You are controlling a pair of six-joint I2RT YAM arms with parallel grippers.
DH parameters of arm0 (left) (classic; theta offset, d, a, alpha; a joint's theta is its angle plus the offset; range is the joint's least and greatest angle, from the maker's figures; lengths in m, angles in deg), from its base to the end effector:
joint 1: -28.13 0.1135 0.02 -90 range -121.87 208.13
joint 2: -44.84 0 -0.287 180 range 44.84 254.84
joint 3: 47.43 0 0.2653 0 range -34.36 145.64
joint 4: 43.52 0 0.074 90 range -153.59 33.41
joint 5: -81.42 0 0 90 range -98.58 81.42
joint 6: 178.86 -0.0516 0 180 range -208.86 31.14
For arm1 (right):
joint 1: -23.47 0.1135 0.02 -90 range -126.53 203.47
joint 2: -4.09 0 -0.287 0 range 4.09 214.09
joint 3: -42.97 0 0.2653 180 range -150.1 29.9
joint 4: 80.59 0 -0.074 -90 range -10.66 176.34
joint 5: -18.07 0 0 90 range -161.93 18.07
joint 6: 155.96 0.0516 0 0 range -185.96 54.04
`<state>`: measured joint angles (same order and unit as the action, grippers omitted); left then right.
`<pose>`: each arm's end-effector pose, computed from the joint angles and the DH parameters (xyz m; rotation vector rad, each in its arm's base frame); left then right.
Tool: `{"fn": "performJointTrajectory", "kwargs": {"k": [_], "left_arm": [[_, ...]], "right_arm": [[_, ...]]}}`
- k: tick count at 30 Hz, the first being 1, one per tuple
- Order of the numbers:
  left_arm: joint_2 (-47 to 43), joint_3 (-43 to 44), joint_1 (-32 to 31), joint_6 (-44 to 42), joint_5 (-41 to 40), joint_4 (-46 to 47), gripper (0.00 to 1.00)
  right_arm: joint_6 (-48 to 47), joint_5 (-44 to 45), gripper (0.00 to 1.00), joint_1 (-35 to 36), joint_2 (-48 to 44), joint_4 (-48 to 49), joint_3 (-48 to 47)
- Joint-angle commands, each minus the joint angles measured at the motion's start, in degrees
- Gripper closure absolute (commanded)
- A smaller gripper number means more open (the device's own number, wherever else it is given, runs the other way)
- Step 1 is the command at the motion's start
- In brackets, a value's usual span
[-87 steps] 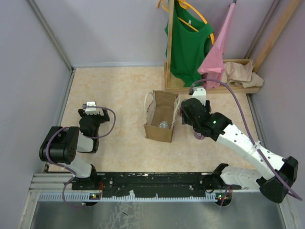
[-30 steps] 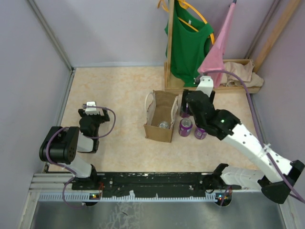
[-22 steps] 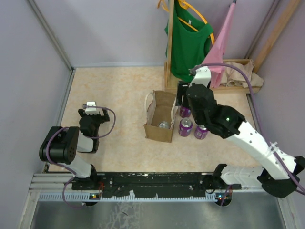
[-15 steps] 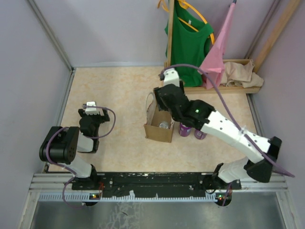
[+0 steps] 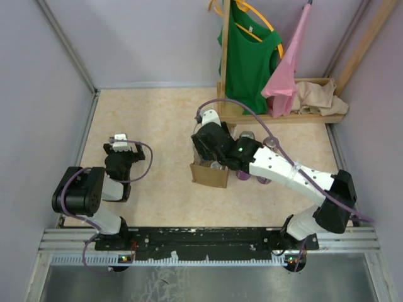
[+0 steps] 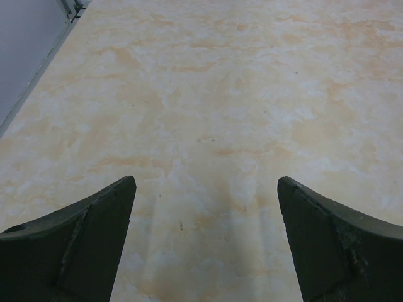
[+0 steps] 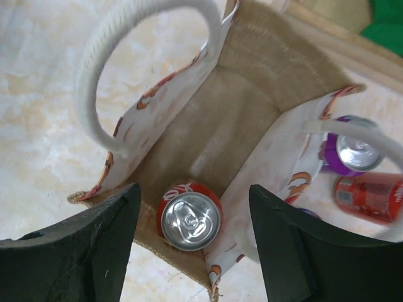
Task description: Take the beverage out of the canvas bag
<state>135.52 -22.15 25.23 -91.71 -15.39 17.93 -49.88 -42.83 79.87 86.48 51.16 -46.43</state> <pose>0.2588 -0.0070 0.1506 -0.0087 1.6401 0.0968 0.2062 0.2650 0.3518 -0.5088 2.1275 0.1273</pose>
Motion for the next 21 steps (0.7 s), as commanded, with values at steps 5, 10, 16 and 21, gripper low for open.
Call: {"fn": "performJointTrajectory", "kwargs": {"k": [5,10,16,21], "left_arm": [[0.8,0.7,-0.3,-0.3,0.2,1.1,0.00],[0.7,0.7,-0.3,-0.3,0.3,1.1,0.00],[0.7,0.7,-0.3,-0.3,0.2,1.1,0.00],[0.7,0.7,-0.3,-0.3,0.3,1.0,0.00]], "right_arm": [[4.0,-4.3,0.26,0.7,2.5,1.6,4.5],[6.9,-5.9,0.16,0.7,2.0,2.1,7.6],[9.1,-7.8,0.04,0.7,2.0,2.4,10.4],[10.0,-8.8,0.01,0.7,2.9,2.6,11.5]]}}
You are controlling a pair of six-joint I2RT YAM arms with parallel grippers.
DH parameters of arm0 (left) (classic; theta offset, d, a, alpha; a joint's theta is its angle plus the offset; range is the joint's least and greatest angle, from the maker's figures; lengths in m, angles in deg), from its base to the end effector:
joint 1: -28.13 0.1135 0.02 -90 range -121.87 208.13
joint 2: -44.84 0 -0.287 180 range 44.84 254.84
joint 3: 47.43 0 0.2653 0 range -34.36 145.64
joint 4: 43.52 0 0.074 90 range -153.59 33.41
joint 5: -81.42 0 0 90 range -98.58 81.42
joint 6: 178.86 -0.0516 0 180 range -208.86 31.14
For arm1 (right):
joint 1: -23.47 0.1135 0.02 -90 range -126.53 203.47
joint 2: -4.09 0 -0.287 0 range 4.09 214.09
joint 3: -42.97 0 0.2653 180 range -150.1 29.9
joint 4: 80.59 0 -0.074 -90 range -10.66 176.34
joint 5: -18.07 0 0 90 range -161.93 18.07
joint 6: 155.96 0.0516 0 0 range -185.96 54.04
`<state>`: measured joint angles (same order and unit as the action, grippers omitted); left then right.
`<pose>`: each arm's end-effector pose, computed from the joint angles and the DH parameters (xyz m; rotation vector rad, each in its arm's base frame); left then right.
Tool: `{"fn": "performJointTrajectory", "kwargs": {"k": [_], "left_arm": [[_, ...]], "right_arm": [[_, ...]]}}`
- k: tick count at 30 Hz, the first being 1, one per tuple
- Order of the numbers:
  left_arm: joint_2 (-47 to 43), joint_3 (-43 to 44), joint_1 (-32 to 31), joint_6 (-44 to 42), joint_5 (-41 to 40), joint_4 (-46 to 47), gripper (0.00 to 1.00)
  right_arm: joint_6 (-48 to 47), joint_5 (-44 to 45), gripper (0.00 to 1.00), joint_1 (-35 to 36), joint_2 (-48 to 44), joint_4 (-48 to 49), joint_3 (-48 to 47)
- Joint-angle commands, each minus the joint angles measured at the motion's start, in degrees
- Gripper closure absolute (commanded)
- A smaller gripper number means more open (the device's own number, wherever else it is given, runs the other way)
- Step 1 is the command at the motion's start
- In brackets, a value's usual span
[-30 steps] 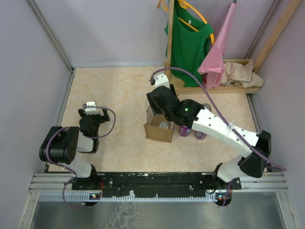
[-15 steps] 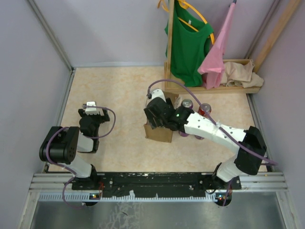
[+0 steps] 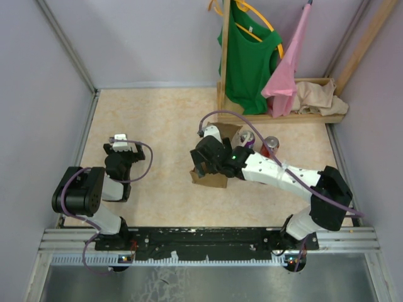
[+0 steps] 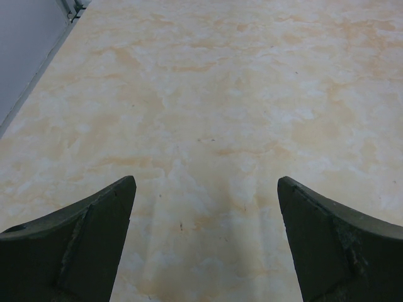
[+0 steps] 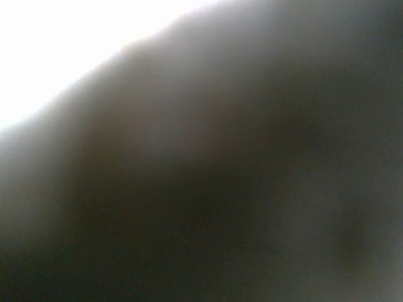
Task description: Take the beverage out of the canvas bag
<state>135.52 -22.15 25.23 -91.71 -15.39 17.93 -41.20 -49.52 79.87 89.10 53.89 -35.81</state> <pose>0.2588 -0.0070 0.1506 -0.0087 1.6401 0.0968 0.2013 0.2674 0.2750 -0.4926 2.3395 0.1792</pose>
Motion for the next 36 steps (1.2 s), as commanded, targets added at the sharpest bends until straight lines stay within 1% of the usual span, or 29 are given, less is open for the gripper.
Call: {"fn": "performJointTrajectory", "kwargs": {"k": [1,5,16,20,24,27,31,34,36], "left_arm": [[0.7,0.7,-0.3,-0.3,0.2,1.1,0.00],[0.7,0.7,-0.3,-0.3,0.3,1.1,0.00],[0.7,0.7,-0.3,-0.3,0.2,1.0,0.00],[0.7,0.6,-0.3,-0.3,0.3,1.0,0.00],[0.7,0.7,-0.3,-0.3,0.3,1.0,0.00],[0.8,0.7,-0.3,-0.3,0.3,1.0,0.00],[0.7,0.7,-0.3,-0.3,0.3,1.0,0.00],[0.8,0.7,-0.3,-0.3,0.2,1.0,0.00],[0.8,0.7,-0.3,-0.3,0.3,1.0,0.00]], "right_arm": [[1.5,-2.2,0.01,0.8,0.4,-0.2,0.9],[2.7,-2.2,0.02,0.7,0.8,-0.9,1.1],[5.9,-3.5,0.11,0.7,3.2,-4.6,1.8],[6.3,-4.4,0.10,0.7,4.3,-4.8,0.9],[6.4,-4.4,0.03,0.7,3.7,-5.3,-0.9],[6.2,-4.4,0.03,0.7,3.9,-6.2,-2.1],[6.4,-4.6,0.08,0.7,5.7,-8.0,-3.0],[6.5,-5.5,0.16,0.7,7.2,-8.8,-2.7],[6.6,-5.9,0.17,0.7,8.3,-9.5,-2.7]]}}
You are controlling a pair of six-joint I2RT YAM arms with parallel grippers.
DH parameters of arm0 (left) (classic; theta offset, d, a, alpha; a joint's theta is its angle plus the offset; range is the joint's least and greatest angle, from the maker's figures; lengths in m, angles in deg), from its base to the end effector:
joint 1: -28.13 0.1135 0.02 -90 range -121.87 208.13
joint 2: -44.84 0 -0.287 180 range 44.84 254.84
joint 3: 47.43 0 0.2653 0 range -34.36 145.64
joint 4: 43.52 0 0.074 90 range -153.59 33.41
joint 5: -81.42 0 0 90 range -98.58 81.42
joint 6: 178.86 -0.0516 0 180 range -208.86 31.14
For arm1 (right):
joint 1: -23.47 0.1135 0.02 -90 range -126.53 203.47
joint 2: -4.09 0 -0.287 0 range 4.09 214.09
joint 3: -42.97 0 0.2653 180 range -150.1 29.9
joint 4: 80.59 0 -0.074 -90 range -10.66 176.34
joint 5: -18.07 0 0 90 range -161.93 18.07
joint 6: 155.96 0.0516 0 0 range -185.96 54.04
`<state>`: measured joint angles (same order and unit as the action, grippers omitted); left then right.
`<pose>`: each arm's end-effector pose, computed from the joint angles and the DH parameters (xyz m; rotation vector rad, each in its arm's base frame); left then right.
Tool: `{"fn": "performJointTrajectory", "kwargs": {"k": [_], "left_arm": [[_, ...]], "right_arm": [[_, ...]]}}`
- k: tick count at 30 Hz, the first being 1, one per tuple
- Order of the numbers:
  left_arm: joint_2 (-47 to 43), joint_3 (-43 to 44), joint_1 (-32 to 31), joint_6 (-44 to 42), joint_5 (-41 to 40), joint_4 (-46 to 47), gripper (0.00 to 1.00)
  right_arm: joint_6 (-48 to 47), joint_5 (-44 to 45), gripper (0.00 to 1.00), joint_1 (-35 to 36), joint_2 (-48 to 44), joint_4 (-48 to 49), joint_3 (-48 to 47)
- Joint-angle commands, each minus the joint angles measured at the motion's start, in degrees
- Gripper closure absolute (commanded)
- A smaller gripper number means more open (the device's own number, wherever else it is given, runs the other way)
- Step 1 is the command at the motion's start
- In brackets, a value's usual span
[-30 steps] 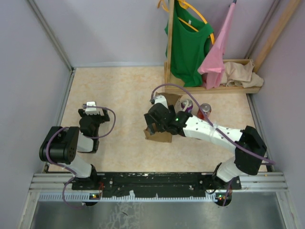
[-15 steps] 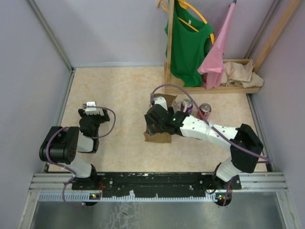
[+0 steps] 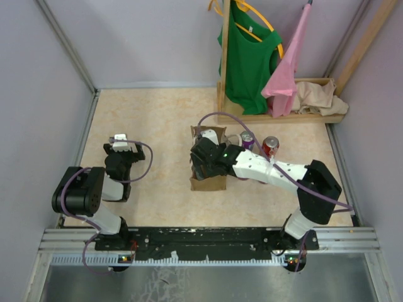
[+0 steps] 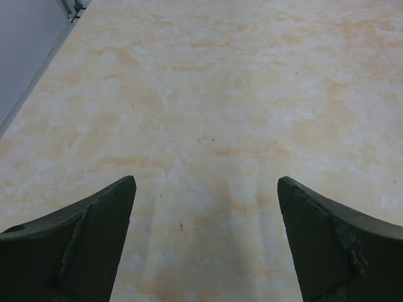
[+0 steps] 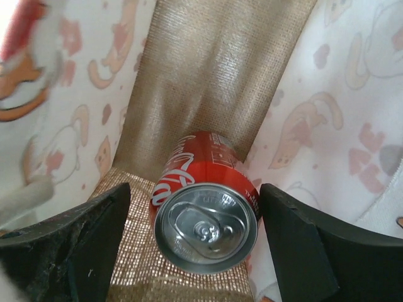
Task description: Take the beverage out of the canvas bag
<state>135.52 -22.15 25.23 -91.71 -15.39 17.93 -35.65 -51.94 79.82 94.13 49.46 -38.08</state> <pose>0.2588 -0.0070 0.1506 -0.0087 1.6401 0.0968 0.2061 0.2778 0.2541 -0.4458 2.4737 0.1569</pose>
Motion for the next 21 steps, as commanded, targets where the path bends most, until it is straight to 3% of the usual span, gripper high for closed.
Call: {"fn": "performJointTrajectory", "kwargs": {"k": [1,4,6,13,15,18,21], "left_arm": [[0.7,0.7,-0.3,-0.3,0.3,1.0,0.00],[0.7,0.7,-0.3,-0.3,0.2,1.0,0.00],[0.7,0.7,-0.3,-0.3,0.3,1.0,0.00],[0.7,0.7,-0.4,-0.3,0.3,1.0,0.00],[0.7,0.7,-0.3,-0.3,0.2,1.0,0.00],[0.7,0.7,-0.4,-0.3,0.2,1.0,0.00],[0.7,0.7,-0.3,-0.3,0.3,1.0,0.00]], "right_arm": [[1.1,-3.8,0.17,0.7,3.8,-5.6,-0.4],[1.0,-4.9,0.18,0.7,5.7,-6.8,0.1],[0.8,-5.5,0.24,0.7,6.8,-7.1,0.5],[0.7,-7.0,0.57,0.7,6.9,-6.7,1.5],[0.5,-7.2,0.70,0.8,6.9,-6.5,1.4],[0.3,-7.2,0.98,0.8,6.9,-6.5,0.7],[-0.7,-6.3,1.00,0.8,6.7,-6.9,-1.0]]}}
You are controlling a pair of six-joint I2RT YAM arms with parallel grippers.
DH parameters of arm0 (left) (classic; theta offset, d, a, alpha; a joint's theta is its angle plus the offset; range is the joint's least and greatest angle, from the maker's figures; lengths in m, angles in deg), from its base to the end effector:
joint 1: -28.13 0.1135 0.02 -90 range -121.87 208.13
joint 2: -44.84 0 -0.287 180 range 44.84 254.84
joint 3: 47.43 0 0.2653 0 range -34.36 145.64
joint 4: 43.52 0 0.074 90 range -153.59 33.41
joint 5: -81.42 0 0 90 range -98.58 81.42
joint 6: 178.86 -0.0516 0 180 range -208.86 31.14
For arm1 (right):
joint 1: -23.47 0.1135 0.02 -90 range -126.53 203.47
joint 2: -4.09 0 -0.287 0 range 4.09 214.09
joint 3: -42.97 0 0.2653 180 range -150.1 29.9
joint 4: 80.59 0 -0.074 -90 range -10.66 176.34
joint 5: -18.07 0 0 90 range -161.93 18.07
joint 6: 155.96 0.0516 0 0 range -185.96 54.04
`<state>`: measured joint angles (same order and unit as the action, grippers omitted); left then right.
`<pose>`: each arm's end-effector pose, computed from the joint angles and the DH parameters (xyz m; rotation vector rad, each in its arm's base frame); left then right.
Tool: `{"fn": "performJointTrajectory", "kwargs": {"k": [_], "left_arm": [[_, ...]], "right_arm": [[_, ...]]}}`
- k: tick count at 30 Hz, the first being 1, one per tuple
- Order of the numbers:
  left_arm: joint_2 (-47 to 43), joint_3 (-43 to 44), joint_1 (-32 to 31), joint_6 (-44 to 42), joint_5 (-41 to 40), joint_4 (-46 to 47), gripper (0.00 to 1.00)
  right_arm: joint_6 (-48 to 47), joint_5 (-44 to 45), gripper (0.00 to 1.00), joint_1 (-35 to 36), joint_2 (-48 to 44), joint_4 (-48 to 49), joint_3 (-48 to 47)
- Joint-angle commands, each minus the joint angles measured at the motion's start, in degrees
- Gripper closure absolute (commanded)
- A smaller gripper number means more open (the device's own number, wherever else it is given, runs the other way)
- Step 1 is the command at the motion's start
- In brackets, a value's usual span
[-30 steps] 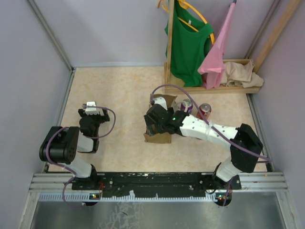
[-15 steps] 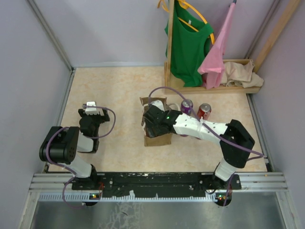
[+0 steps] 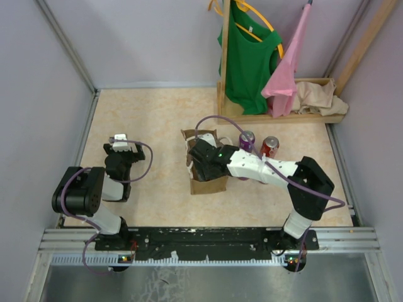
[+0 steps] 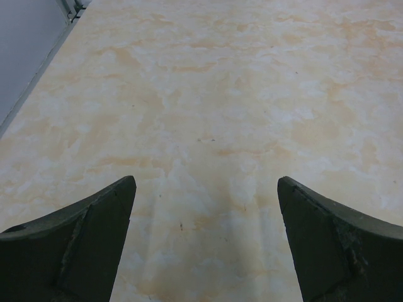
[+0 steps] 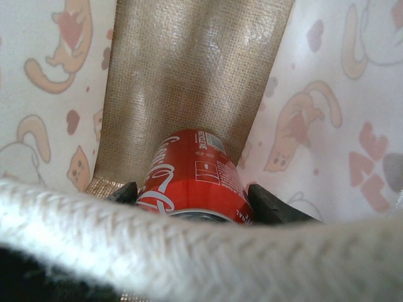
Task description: Take the beverage out of the canvas bag
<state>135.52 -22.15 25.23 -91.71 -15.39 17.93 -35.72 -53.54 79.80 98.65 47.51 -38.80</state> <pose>0.2588 -0.0070 0.1506 -0.0087 1.6401 0.0968 0.2099 0.2857 0.2297 -0.4954 2.5573 0.0940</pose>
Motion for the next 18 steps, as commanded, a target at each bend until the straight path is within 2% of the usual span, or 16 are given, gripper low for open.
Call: {"fn": "performJointTrajectory", "kwargs": {"k": [1,11,18], "left_arm": [[0.7,0.8,-0.3,-0.3,0.3,1.0,0.00],[0.7,0.7,-0.3,-0.3,0.2,1.0,0.00],[0.7,0.7,-0.3,-0.2,0.3,1.0,0.00]], "right_arm": [[-1.2,-4.2,1.00,0.8,2.1,-5.3,-1.1],[-6.7,4.5,1.00,0.7,4.4,-6.1,-14.2],[-9.7,6.2,1.00,0.0,8.1,-4.5,-22.3]]}}
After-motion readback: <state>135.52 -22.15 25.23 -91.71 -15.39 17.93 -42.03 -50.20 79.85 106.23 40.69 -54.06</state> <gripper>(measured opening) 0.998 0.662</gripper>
